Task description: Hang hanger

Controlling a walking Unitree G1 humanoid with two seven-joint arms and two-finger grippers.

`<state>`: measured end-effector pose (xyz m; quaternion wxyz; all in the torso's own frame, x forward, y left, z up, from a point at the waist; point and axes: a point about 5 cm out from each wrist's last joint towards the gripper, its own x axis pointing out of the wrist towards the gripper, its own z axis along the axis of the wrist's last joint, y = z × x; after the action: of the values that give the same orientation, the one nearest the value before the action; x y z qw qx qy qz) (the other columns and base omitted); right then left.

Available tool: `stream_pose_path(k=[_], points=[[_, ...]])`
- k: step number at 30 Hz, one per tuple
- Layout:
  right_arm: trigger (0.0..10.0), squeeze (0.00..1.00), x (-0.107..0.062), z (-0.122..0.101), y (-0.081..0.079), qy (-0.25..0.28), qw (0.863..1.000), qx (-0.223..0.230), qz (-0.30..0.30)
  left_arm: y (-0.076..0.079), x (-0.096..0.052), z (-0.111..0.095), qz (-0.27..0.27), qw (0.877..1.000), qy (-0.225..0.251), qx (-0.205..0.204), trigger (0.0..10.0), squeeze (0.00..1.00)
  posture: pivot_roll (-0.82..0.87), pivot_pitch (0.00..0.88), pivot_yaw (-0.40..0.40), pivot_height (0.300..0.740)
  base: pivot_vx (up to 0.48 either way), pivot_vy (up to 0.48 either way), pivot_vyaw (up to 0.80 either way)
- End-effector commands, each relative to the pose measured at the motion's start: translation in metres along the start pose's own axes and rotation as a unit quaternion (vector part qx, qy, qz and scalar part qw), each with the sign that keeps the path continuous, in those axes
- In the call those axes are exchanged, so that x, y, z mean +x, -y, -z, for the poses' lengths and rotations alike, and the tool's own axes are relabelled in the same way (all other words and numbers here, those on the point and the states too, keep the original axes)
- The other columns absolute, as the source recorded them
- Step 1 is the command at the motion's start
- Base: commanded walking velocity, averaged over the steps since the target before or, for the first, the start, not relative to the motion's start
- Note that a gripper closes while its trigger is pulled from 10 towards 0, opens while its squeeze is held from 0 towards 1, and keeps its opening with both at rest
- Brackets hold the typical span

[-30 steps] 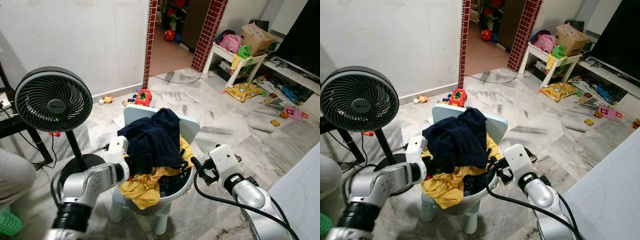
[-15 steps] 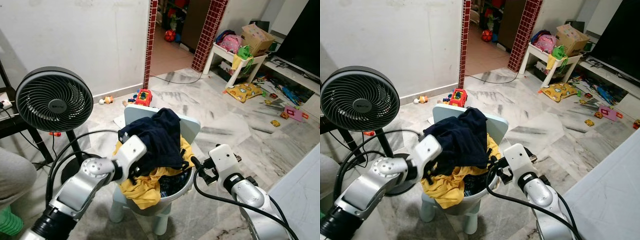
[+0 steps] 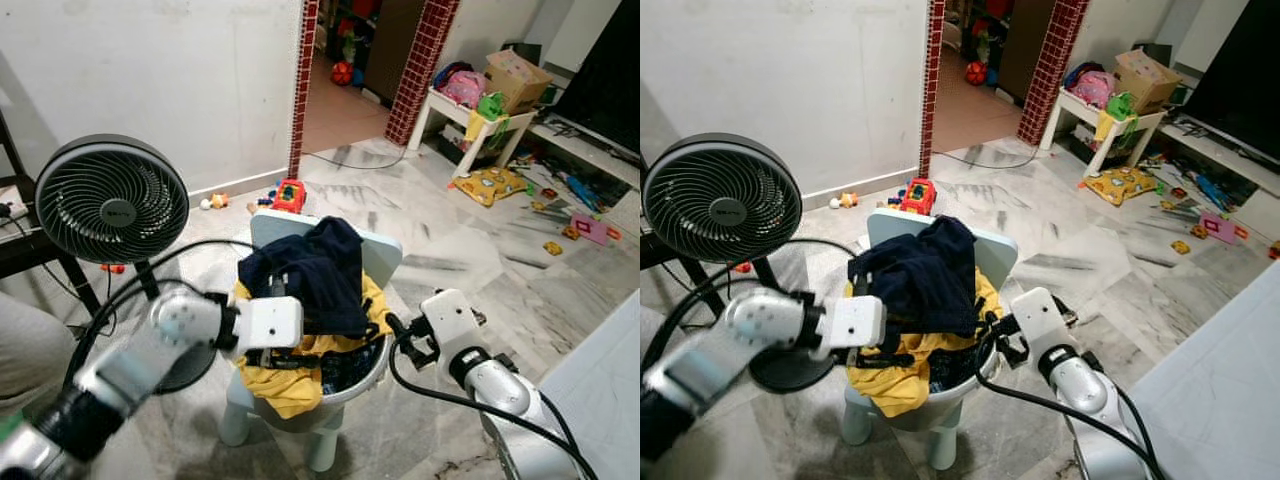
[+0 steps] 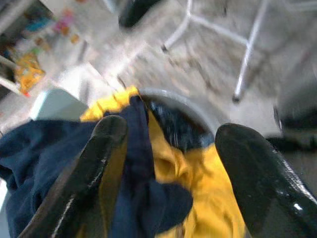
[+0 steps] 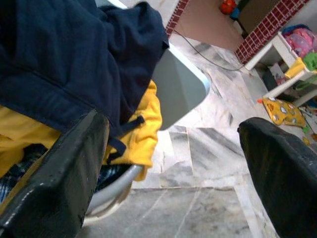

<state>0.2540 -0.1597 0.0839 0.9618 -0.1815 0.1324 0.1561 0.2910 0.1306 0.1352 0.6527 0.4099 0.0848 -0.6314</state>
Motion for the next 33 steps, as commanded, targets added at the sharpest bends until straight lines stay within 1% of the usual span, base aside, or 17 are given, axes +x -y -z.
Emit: stream_pose_path(k=[1,3,5,8,10,11,13,14,15,16,19,20,23,25,27,30,33], points=[[10.0,0.0,-0.002,0.001,0.006,-0.004,1.0,0.0,0.011,0.002,0.004,0.004,0.017,1.0,-0.01,0.013,10.0,0.78,0.12,0.0,-0.113,0.74,0.0,0.0,0.0],[10.0,0.0,-0.003,0.003,0.006,-0.005,1.0,0.0,0.011,-0.002,0.008,0.014,0.023,0.999,-0.025,0.03,10.0,0.81,0.12,0.0,-0.114,0.74,0.0,0.0,0.0],[10.0,0.0,-0.004,0.003,0.005,-0.007,1.0,0.0,0.009,-0.003,0.013,0.021,0.027,0.998,-0.035,0.038,10.0,0.81,0.12,0.0,-0.117,0.74,0.0,0.0,0.0],[10.0,0.0,-0.004,0.003,0.005,-0.007,1.0,-0.001,0.007,-0.005,0.016,0.022,0.033,0.998,-0.027,0.035,10.0,0.81,0.12,0.0,-0.118,0.74,0.0,0.0,0.0],[10.0,0.0,-0.003,0.003,0.006,-0.007,1.0,-0.001,0.007,-0.005,0.019,0.025,0.037,0.998,-0.038,0.043,10.0,0.81,0.12,0.0,-0.12,0.74,0.0,0.0,0.0],[10.0,0.0,-0.003,0.002,0.007,-0.006,1.0,-0.002,0.007,-0.005,0.022,0.028,0.043,0.997,-0.042,0.047,10.0,0.78,0.11,0.0,-0.121,0.74,0.0,0.0,0.0],[10.0,0.0,-0.003,0.001,0.007,-0.004,1.0,-0.002,0.005,-0.005,0.024,0.031,0.05,0.996,-0.045,0.054,10.0,0.45,0.11,0.0,-0.122,0.74,0.0,0.0,0.0],[10.0,0.0,-0.003,0.001,0.007,-0.004,1.0,-0.002,0.003,-0.005,0.026,0.032,0.056,0.995,-0.047,0.061,10.0,0.15,0.11,0.0,-0.122,0.74,0.0,0.0,0.0],[10.0,0.0,-0.003,0.001,0.006,-0.003,1.0,-0.003,0.002,-0.005,0.027,0.033,0.061,0.995,-0.047,0.066,10.0,0.15,0.11,0.0,-0.122,0.74,0.0,0.0,0.0],[10.0,0.0,-0.003,0.001,0.006,-0.004,1.0,-0.003,0.001,-0.004,0.028,0.033,0.069,0.994,-0.049,0.072,10.0,0.0,0.11,0.0,-0.125,0.74,0.0,0.0,0.0],[10.0,0.0,-0.004,0.002,0.005,-0.004,1.0,-0.003,-0.001,-0.004,0.031,0.033,0.082,0.992,-0.049,0.076,10.0,0.0,0.11,0.0,-0.122,0.74,0.0,0.0,0.0],[10.0,0.0,-0.004,0.002,0.004,-0.004,1.0,-0.003,-0.003,-0.005,0.033,0.032,0.101,0.989,-0.056,0.088,10.0,0.0,0.11,0.0,-0.122,0.74,0.0,0.0,0.0],[10.0,0.0,-0.005,0.002,0.004,-0.004,1.0,-0.002,-0.003,-0.007,0.035,0.03,0.121,0.987,-0.055,0.086,10.0,0.0,0.1,0.0,-0.117,0.74,0.0,0.0,0.0],[10.0,0.0,-0.006,0.002,0.004,-0.004,1.0,-0.002,-0.003,-0.008,0.035,0.03,0.141,0.984,-0.06,0.092,10.0,0.0,0.1,0.0,-0.116,0.74,0.0,0.0,0.0],[10.0,0.0,-0.006,0.003,0.004,-0.005,1.0,-0.001,-0.003,-0.012,0.035,0.027,0.161,0.979,-0.065,0.11,10.0,0.0,0.1,0.0,-0.114,0.74,0.0,0.0,0.0],[10.0,0.0,-0.006,0.003,0.004,-0.006,1.0,-0.001,-0.003,-0.014,0.034,0.026,0.167,0.977,-0.068,0.116,10.0,0.0,0.1,0.0,-0.114,0.74,0.0,0.0,0.0],[10.0,0.0,-0.006,0.003,0.004,-0.005,1.0,0.0,-0.003,-0.017,0.031,0.025,0.194,0.971,-0.077,0.121,10.0,0.0,0.09,0.0,-0.112,0.74,0.0,0.0,0.0]])
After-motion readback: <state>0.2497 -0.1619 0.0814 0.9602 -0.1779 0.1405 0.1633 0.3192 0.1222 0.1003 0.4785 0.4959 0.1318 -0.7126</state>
